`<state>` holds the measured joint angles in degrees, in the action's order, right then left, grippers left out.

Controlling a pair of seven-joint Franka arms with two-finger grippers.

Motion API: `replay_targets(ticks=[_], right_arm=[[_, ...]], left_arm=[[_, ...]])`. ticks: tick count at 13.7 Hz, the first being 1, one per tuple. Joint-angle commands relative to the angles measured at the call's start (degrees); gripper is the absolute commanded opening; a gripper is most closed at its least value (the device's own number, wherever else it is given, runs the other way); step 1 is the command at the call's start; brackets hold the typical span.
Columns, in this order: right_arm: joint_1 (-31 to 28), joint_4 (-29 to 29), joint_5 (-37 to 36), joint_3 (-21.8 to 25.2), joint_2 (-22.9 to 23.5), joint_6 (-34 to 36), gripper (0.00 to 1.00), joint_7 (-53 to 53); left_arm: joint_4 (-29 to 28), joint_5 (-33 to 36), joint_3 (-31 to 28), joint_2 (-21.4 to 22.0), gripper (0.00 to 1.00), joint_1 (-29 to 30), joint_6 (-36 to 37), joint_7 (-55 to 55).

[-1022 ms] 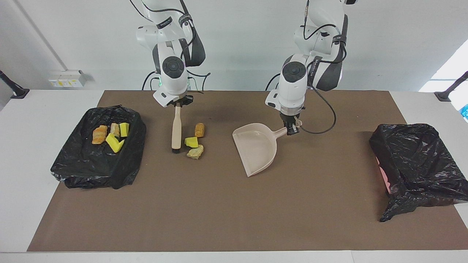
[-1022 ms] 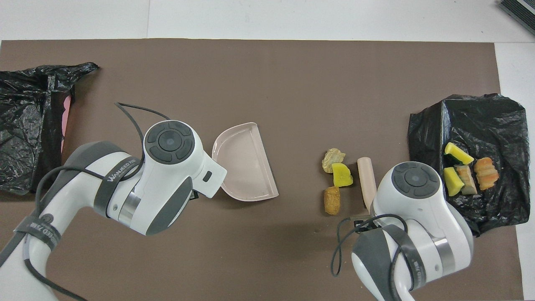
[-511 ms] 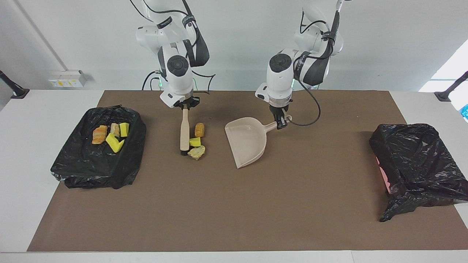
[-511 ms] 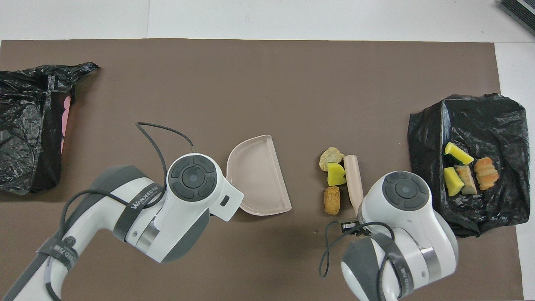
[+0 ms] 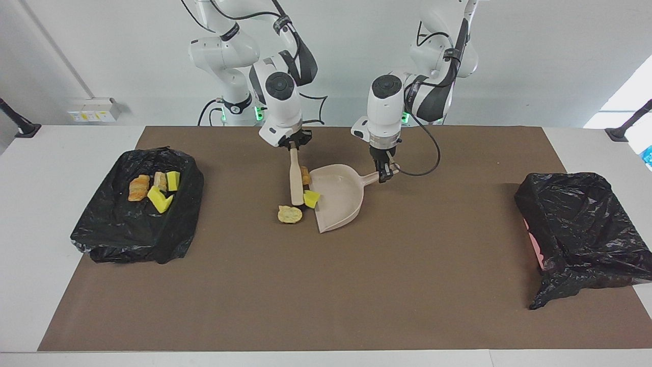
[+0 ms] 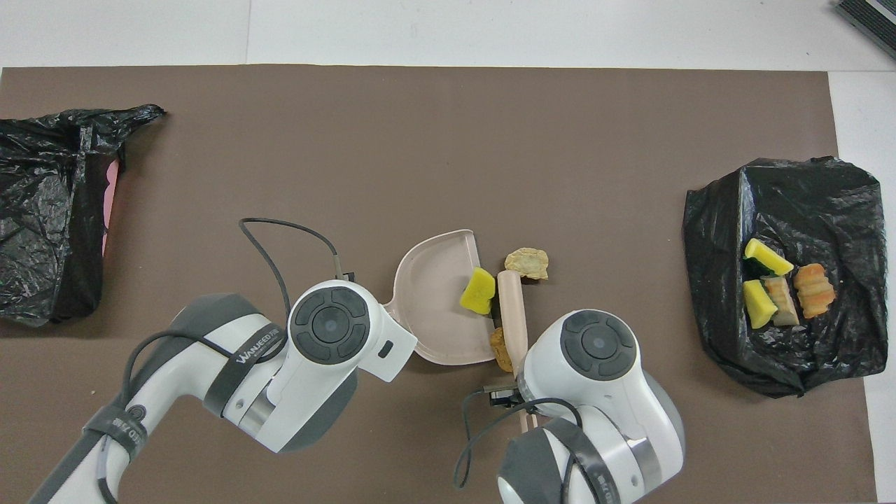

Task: Sweep and dump trash in bin
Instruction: 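Push the dustpan forward with the left gripper while the right gripper sweeps, then sweep the crust and sponge into the dustpan with the right gripper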

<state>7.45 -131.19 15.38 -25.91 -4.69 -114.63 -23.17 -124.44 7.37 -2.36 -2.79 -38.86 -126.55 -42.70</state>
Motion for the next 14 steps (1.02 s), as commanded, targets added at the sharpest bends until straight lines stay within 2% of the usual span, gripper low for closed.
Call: replay_targets(ticks=[1, 3, 5, 7, 9, 12, 14], right_arm=[[2.6, 5.4, 3.8, 0.1, 3.1, 0.5, 0.0, -4.0], [2.7, 7.9, 3.1, 0.4, 2.2, 3.4, 0.0, -7.4], [1.3, 10.7, 1.3, 1.1, 0.2, 10.3, 0.0, -7.2], [-0.8, 14.0, -5.7, 1.3, 0.3, 15.0, 0.0, -6.8], [-3.7, 14.2, -13.1, 1.3, 1.0, 15.0, 0.0, -2.0], [-9.8, 16.2, -23.4, 1.2, 5.8, 13.0, 0.0, 11.3], [-10.0, 19.9, -30.2, 1.0, 12.8, 13.0, 0.0, 12.9]], left_arm=[[-3.0, 0.4, -0.4, 0.6, 0.0, -1.6, -5.4, -0.2], [-3.1, 0.4, -0.4, 0.4, 0.0, -1.1, -6.9, -0.5], [-3.7, 0.4, -0.4, 0.4, 0.0, -0.9, -9.2, -0.5], [-3.8, 0.4, -0.4, 0.4, 0.0, -0.7, -9.0, -0.6], [-4.2, 0.4, -0.4, 0.6, 0.0, -0.7, -8.8, -0.5], [-4.3, 0.3, -0.4, 0.6, 0.0, 0.5, -8.6, 0.2], [-4.4, -0.1, -0.4, 0.6, 0.0, 0.5, -8.5, 0.6]])
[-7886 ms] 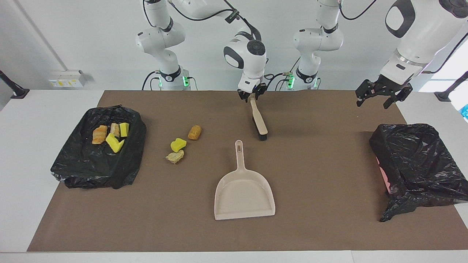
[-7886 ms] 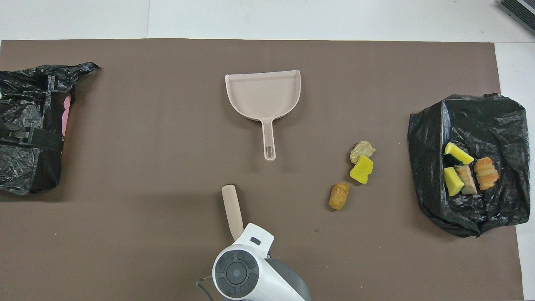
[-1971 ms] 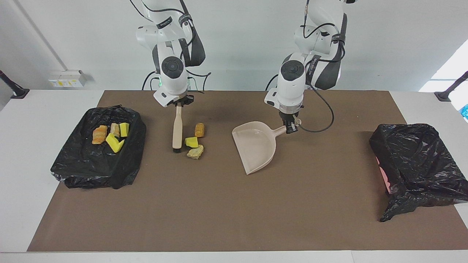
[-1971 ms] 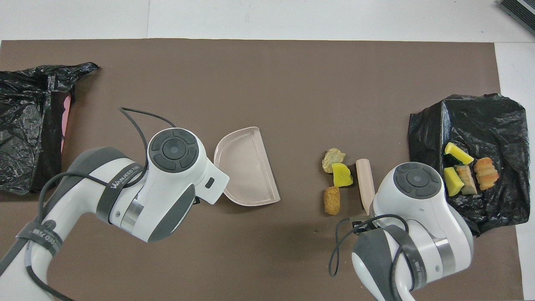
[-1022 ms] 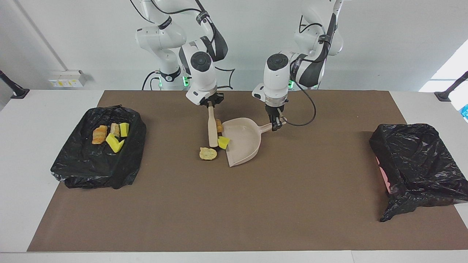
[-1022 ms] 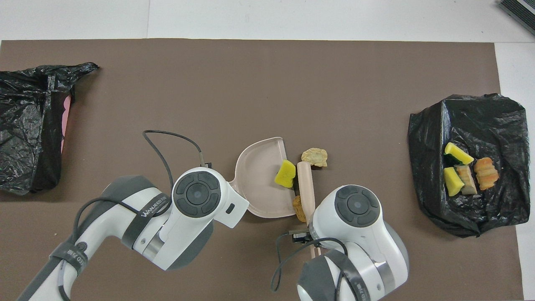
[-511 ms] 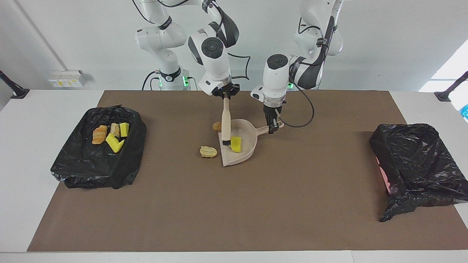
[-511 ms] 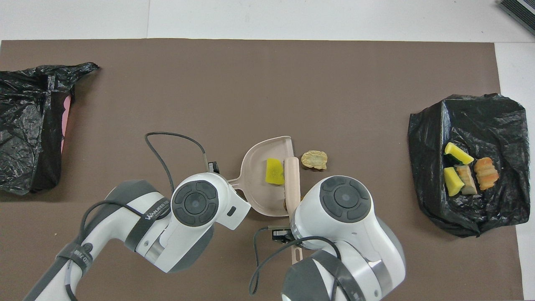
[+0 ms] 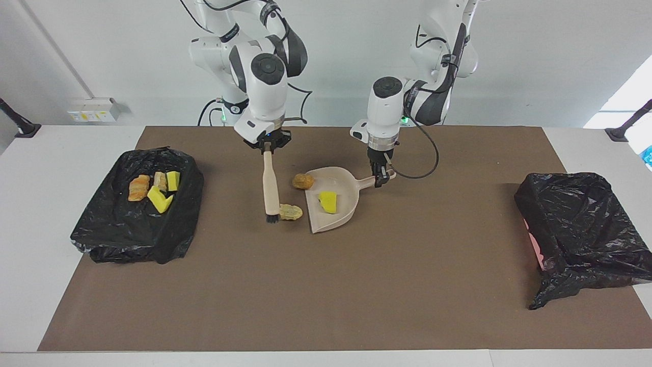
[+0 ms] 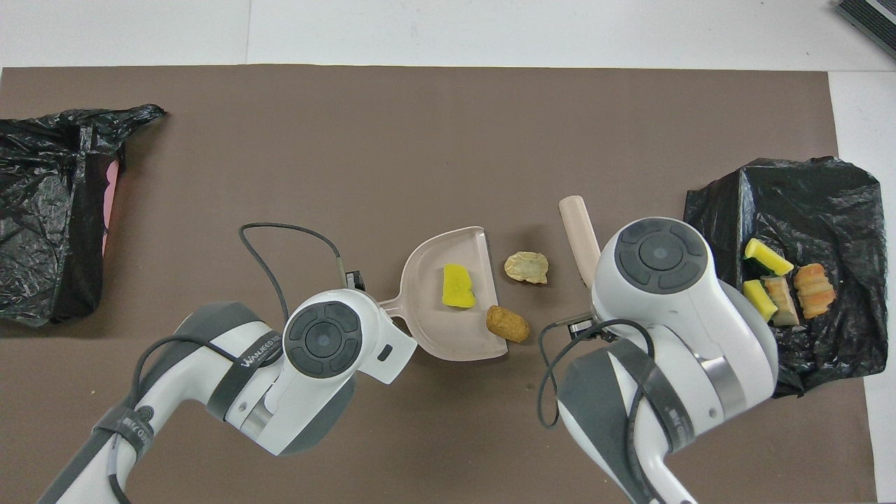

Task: Sweep and dump trash in bin
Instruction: 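Sweep the crust and sponge into the dustpan with the right gripper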

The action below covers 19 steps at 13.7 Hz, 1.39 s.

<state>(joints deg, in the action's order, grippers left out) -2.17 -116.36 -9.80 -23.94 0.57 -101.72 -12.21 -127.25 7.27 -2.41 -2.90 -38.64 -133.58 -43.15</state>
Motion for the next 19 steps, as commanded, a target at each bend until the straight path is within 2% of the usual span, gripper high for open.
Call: replay_targets(ticks=[1, 3, 5, 8, 11, 13, 16, 19], right_arm=[[-0.4, 5.3, -5.6, -1.0, 9.0, -0.1, 0.0, 2.1], [0.7, 4.0, -4.4, -1.2, 10.0, -1.1, 0.0, 1.9], [1.1, 1.7, 3.3, -1.5, 8.8, -0.3, 0.0, 1.7], [4.3, -2.5, 10.8, -1.5, 5.9, -1.9, 0.0, -3.6], [6.9, -2.8, 23.3, -1.5, 5.5, -6.2, 0.0, -7.2], [8.4, -1.4, 29.0, -1.5, 6.1, -7.2, 0.0, -7.8], [8.2, 0.8, 27.9, -0.9, 5.0, -6.3, 0.0, -11.9], [7.8, 1.1, 19.8, -0.7, 1.8, -3.6, 0.0, -12.4]], left_arm=[[-1.8, -0.2, -0.3, 0.7, 0.0, 0.2, -1.5, 1.1], [-1.8, -0.3, -0.3, 0.8, 0.0, 0.1, -1.2, 3.2], [-1.9, -0.3, -0.2, 0.9, 0.0, 0.1, -1.0, 3.9], [-3.3, -0.3, -0.2, 1.5, 0.0, 0.1, -0.9, 3.5], [-4.0, -1.7, -0.2, 1.5, 0.0, 0.8, -2.5, 3.0], [-5.0, -2.7, -0.2, 1.6, 0.0, 0.8, -5.6, 2.9], [-5.2, -5.8, -0.2, 1.1, 0.0, 2.8, -8.0, 2.6], [-4.6, -7.4, -0.2, 0.7, 0.0, 4.7, -7.8, -0.9]])
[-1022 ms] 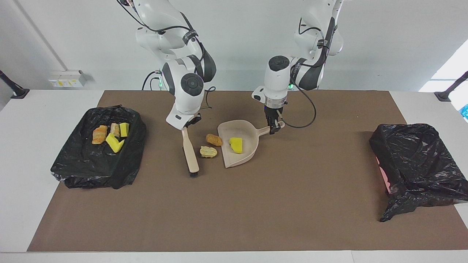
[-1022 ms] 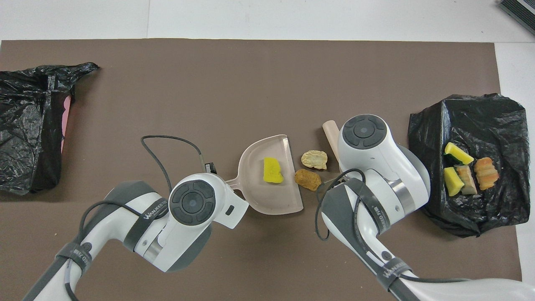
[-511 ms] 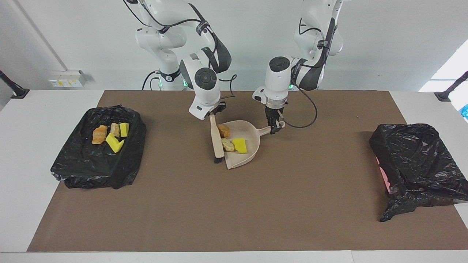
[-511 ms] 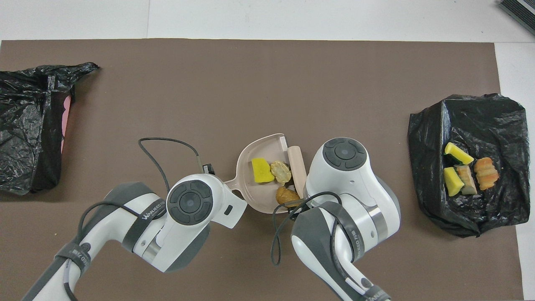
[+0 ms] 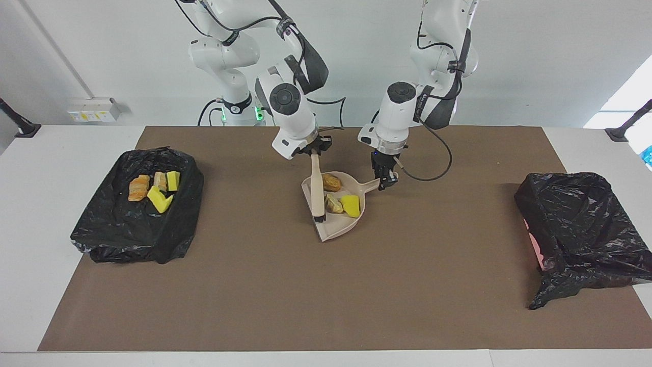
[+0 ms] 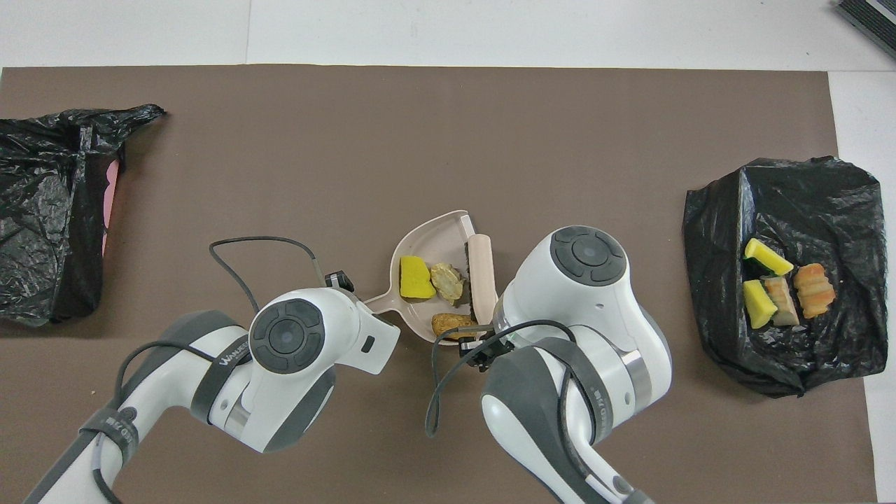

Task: Sweep and dump trash in bin
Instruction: 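Carry the dustpan to the black bag with the left gripper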

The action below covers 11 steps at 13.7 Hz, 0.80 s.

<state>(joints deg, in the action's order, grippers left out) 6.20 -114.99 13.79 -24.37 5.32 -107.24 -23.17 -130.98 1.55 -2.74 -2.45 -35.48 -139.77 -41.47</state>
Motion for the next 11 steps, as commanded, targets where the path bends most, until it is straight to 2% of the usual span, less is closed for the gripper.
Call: replay_targets(ticks=[1, 4, 7, 9, 11], right_arm=[[-0.5, -0.2, -5.7, -0.2, -3.5, 3.1, 0.0, -1.5], [-0.5, 2.0, -9.3, -0.3, -6.3, 9.4, 0.0, -3.9], [0.4, 1.2, -8.3, -0.9, -10.5, 13.4, 0.0, -7.7], [2.4, -3.4, -2.9, -1.2, -13.8, 11.9, 0.0, -10.4], [3.5, -9.9, 3.7, -1.3, -17.5, 5.3, 0.0, -10.0]], left_arm=[[-0.2, -1.7, -0.1, 0.0, 0.0, 1.9, -1.0, -5.8], [0.6, -1.8, 0.0, -0.6, 0.0, 4.9, -0.1, -8.9], [4.8, -2.4, 0.1, -3.0, 0.0, 8.1, 3.1, -11.9], [11.1, -5.6, 0.0, -5.6, 0.0, 11.5, 9.1, -17.9], [17.0, -7.9, 0.0, -7.1, 0.0, 14.8, 14.0, -22.0]])
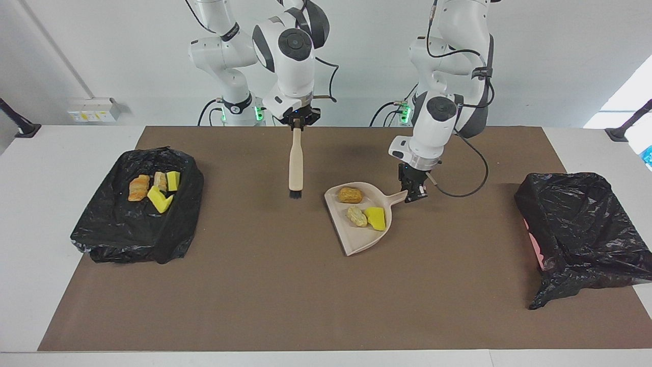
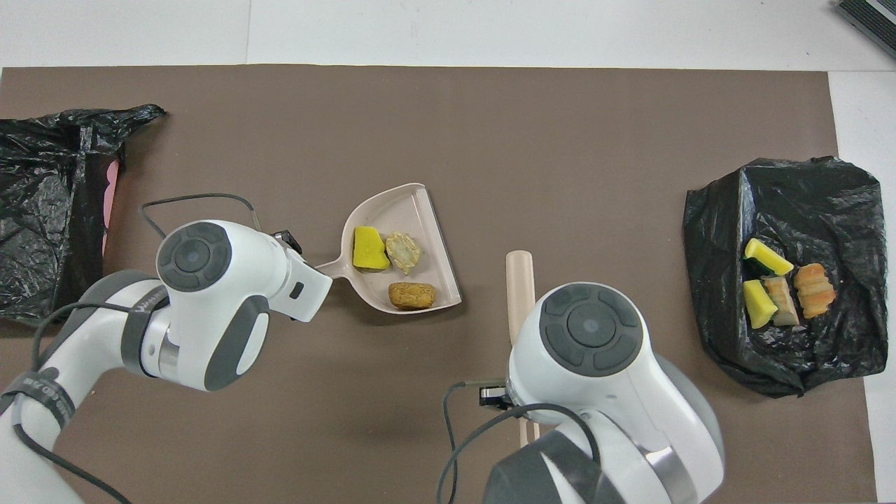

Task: Sweep and dump trash in bin
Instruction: 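Carry the dustpan to the black bag with the left gripper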

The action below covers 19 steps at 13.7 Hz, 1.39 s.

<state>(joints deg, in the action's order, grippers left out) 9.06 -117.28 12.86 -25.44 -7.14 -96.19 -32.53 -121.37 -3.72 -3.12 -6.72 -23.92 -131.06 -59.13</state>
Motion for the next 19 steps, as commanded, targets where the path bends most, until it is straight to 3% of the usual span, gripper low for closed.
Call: replay_targets(ticks=[1, 5, 7, 12, 16, 17, 18, 19], right_arm=[[2.7, -9.9, 5.2, -0.3, -4.9, -8.5, 0.0, -1.0], [7.5, -17.1, 5.3, -0.3, -4.5, -16.0, 0.0, -3.2], [9.6, -19.8, 5.9, -0.3, -4.5, -19.6, 0.0, -5.0], [10.5, -21.6, 6.0, -0.3, -3.7, -22.5, 0.0, -4.2], [11.0, -22.6, 6.0, -0.3, 0.4, -28.3, 0.0, -3.7], [11.0, -22.6, 6.0, -0.3, 0.4, -28.2, 0.09, -3.6], [11.0, -22.5, 5.9, -0.3, 0.4, -28.0, 0.36, -3.5], [11.0, -22.3, 5.7, -0.3, 0.5, -28.0, 0.78, -3.4]], left_arm=[[9.5, -3.2, 0.5, -3.3, 0.0, 5.0, 6.7, -6.5], [16.4, -6.3, 0.5, -3.5, 0.0, 11.1, 12.5, -12.6], [21.6, -5.9, 0.3, -3.6, 0.0, 13.9, 19.1, -13.5], [30.8, -5.4, 0.3, -6.4, 0.0, 22.9, 27.6, -24.3], [32.7, -5.3, 0.2, -7.2, 0.0, 31.0, 27.9, -33.1], [34.0, -5.2, 0.1, -7.9, 0.0, 32.9, 28.3, -36.4], [35.7, -4.6, 0.0, -8.7, 0.0, 34.9, 29.9, -39.4], [38.1, -3.8, 0.0, -9.5, 0.0, 37.3, 32.2, -42.0]])
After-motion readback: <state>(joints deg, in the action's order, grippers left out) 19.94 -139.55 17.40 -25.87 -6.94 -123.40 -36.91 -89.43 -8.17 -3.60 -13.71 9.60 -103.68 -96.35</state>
